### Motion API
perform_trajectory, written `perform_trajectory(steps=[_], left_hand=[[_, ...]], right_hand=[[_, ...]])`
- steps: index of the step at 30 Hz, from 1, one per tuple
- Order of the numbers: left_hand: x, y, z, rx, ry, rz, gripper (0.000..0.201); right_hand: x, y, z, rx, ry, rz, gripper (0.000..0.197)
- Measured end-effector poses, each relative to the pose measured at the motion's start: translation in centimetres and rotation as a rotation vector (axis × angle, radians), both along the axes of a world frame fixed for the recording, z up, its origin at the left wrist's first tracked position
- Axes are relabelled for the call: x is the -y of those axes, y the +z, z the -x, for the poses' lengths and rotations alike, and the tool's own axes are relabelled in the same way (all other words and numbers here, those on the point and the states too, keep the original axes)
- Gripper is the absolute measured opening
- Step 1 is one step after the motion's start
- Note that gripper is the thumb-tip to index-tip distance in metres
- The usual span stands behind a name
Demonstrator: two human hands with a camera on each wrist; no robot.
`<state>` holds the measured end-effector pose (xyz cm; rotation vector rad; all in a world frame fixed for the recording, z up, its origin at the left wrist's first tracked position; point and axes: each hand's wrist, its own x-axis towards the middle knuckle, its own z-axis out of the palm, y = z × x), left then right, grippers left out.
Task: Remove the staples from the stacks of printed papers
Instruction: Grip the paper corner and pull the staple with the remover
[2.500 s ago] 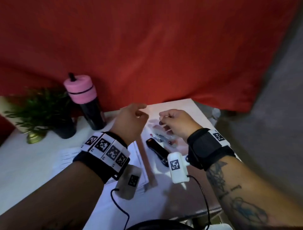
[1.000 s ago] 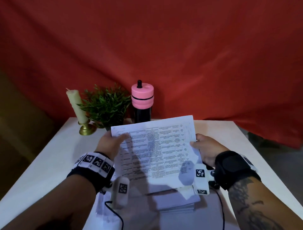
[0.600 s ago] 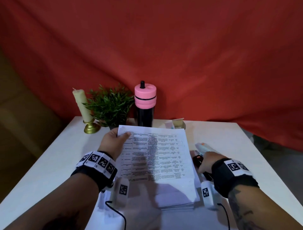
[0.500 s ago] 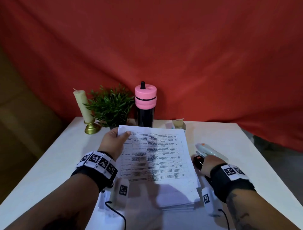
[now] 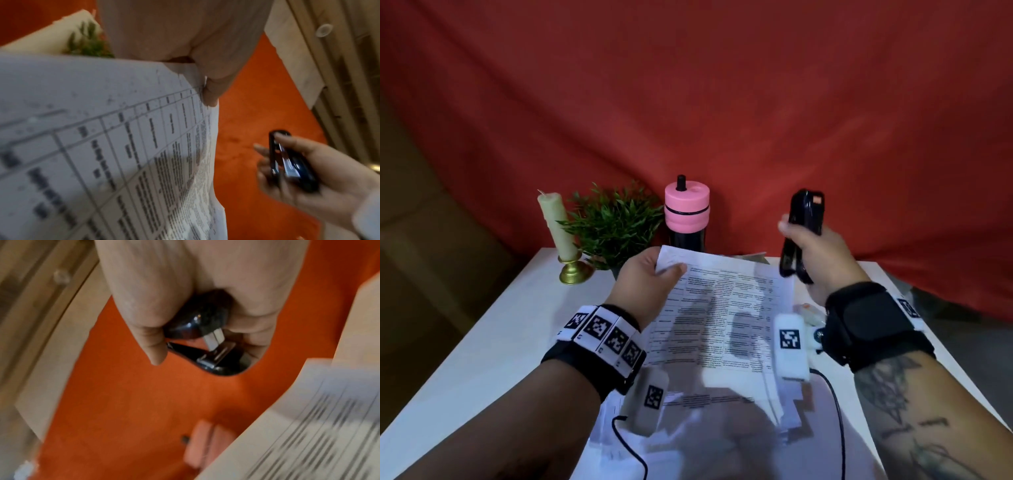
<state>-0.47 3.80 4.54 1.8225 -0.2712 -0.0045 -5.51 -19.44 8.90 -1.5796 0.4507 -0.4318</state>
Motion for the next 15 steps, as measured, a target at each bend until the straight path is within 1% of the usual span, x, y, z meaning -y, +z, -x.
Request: perform_trajectory(steps=[2, 4, 6, 7, 8, 12, 13, 15], left_hand=[[0.7, 1.3, 0.5, 0.056, -0.048, -0.025, 0.007], [1.3, 2.7, 1.2, 0.122, -0.109, -0.032, 0.014], [1.9, 3.8, 1.9, 0.194, -0.159, -0.048, 0.037], [2.0, 4.2, 2.2, 0.225, -0.18, -0.06, 0.042], [2.3, 4.6, 2.6, 0.258, -0.194, -0.062, 0.04], [2.9, 6.0, 4.0, 0.359, -0.186, -0.055, 0.02], [3.0, 6.2, 4.3, 0.374, -0.184, -0.049, 0.018], [3.2, 6.4, 4.5, 0.388, -0.18, -0.046, 0.021]], right_hand=[[-2.0, 1.8, -0.4, 0.129, 0.007, -0.24, 0.018], [-3.6, 3.2, -0.4, 0.264, -0.012, -0.348, 0.019], [-4.7, 4.0, -0.3, 0.359, -0.029, -0.303, 0.021], [-5.2, 4.2, -0.1, 0.382, -0.028, -0.25, 0.024], [-5.8, 4.3, 0.2, 0.402, -0.028, -0.205, 0.027], [-7.1, 4.3, 0.8, 0.462, -0.028, -0.056, 0.044], [-7.2, 4.4, 0.8, 0.474, -0.033, -0.028, 0.046], [-7.2, 4.4, 0.9, 0.496, -0.049, 0.004, 0.043]])
